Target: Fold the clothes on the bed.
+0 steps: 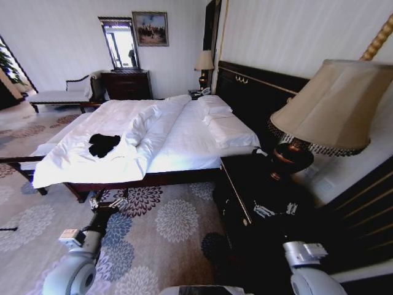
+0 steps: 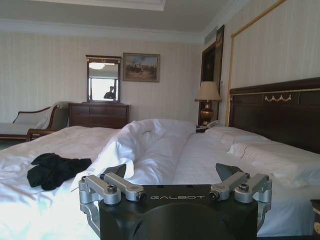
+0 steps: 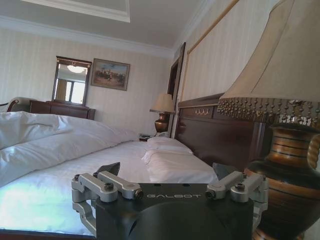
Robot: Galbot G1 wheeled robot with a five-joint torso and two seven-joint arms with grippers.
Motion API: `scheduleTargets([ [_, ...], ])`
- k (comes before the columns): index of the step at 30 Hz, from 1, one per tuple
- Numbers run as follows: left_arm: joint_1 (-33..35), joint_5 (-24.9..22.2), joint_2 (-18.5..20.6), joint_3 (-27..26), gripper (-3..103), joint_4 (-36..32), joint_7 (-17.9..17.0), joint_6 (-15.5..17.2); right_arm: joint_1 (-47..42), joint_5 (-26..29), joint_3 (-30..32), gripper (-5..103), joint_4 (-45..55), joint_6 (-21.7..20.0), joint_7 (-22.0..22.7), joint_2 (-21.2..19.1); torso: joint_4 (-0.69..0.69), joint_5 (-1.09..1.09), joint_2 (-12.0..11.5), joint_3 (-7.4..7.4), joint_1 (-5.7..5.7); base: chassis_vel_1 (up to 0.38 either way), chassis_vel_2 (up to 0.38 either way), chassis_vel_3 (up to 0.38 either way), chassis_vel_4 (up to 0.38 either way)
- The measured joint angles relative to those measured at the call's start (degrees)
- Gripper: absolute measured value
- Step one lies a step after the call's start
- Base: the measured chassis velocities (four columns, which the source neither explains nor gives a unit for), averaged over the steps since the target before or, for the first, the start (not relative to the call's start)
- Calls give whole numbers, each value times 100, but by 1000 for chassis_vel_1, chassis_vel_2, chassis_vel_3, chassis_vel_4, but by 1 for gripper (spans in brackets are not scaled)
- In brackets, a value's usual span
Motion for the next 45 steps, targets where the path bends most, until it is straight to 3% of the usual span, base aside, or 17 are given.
scheduleTargets([
  [26,602,261,-144,289,100,-84,175,-190,-55,-146,-123,100,-5,-12,51,125,0,0,0,0,1,-76,71,69,-78],
  [45,615,239,-211,311,100,-123,196,-190,-108,-172,-156,100,18,-41,62,99,-1,0,0,0,-1,-117,112,111,-112],
])
